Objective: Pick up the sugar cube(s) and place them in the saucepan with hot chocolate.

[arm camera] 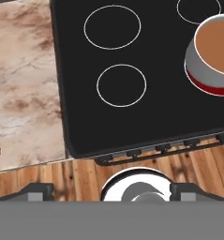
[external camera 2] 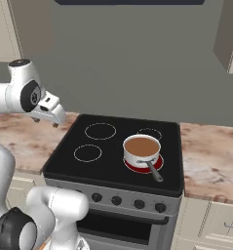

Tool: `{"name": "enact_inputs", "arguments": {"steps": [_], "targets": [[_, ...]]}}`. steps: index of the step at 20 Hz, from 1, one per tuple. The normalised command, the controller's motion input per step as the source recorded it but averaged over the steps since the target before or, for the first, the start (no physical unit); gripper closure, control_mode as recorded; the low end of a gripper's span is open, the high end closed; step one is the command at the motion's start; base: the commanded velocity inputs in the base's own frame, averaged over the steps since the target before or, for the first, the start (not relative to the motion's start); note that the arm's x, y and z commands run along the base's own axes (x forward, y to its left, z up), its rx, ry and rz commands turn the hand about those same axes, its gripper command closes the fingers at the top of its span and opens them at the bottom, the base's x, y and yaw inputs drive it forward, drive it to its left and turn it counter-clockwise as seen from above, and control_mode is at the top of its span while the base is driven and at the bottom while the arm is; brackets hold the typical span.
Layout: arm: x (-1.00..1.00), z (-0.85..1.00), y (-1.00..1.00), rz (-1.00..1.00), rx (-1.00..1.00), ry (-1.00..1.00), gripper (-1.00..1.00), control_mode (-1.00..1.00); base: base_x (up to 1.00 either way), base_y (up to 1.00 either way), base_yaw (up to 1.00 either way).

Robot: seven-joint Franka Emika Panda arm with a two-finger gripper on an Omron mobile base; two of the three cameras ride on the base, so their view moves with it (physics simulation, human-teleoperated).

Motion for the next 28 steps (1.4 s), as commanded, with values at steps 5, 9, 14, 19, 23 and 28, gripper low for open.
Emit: {"name": "enact_inputs", "arguments": {"steps": [5,9,14,19,23,28], "targets": [[-0.13,-0.37,0.62,-0.13,0.00,0.00,-1.00,-1.00,0.00,0.00,0.00],[0.00,-0.37,0.67,0.00,0.00,0.03,-1.00,-1.00,0.00,0.00,0.00],[0.00,-0.38,0.54,0.06,-0.01,0.05,-1.00,-1.00,0.00,0.00,0.00],[0.00,-0.31,0.44,0.11,-0.04,0.10,-1.00,-1.00,0.00,0.00,0.00],[0.06,-0.37,0.68,0.13,-0.01,0.03,-1.00,-1.00,0.00,0.00,0.00],[0.19,-0.34,0.75,0.10,0.00,0.08,-1.00,-1.00,0.00,0.00,0.00]]}}
